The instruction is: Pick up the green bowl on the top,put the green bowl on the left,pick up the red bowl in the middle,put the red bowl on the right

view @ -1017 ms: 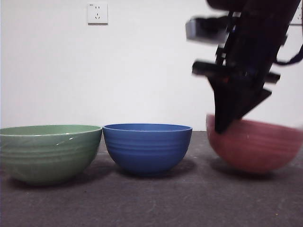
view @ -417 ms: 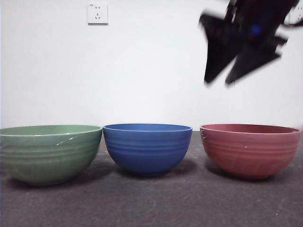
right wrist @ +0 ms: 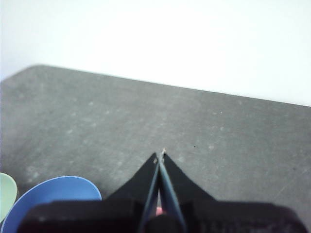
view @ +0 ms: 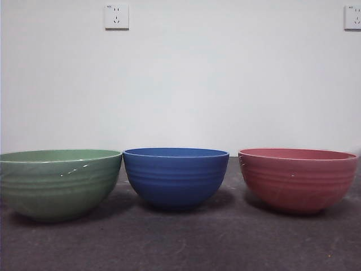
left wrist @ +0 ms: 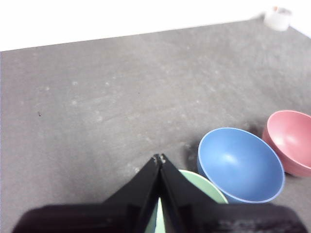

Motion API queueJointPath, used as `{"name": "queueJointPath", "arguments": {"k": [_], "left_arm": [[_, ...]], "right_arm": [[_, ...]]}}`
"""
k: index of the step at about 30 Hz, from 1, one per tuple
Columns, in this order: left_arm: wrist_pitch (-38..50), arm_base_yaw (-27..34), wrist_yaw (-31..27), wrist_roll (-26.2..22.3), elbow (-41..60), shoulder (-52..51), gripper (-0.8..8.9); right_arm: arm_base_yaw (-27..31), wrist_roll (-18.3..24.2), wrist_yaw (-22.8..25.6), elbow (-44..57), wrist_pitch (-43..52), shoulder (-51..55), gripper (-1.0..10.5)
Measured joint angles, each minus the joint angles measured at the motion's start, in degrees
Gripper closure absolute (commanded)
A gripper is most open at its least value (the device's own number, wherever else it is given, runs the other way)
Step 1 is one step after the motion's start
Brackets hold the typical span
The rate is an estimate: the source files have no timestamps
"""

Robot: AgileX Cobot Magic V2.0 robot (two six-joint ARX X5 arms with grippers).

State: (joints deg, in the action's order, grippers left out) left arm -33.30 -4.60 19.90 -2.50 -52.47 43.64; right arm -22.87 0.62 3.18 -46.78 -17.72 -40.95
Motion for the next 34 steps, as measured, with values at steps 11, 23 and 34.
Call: {"name": "queueJointPath", "arguments": {"k": [11, 23, 34], "left_arm": [[6.78, 0.00, 0.07, 3.08, 14.84, -12.15, 8.16], [3.98, 0.00, -0.26, 3.69, 14.84, -11.69, 8.16], [2.93, -0.24, -4.31, 2.38, 15.17, -25.24, 8.16]], "right_arm": [[0.00, -5.57, 10.10, 14.01, 6.27, 12.31, 9.4], [0.02, -5.79, 14.91, 14.01, 4.42, 12.04, 9.4], [0.02, -5.81, 15.02, 14.01, 4.39, 12.04, 9.4]]}}
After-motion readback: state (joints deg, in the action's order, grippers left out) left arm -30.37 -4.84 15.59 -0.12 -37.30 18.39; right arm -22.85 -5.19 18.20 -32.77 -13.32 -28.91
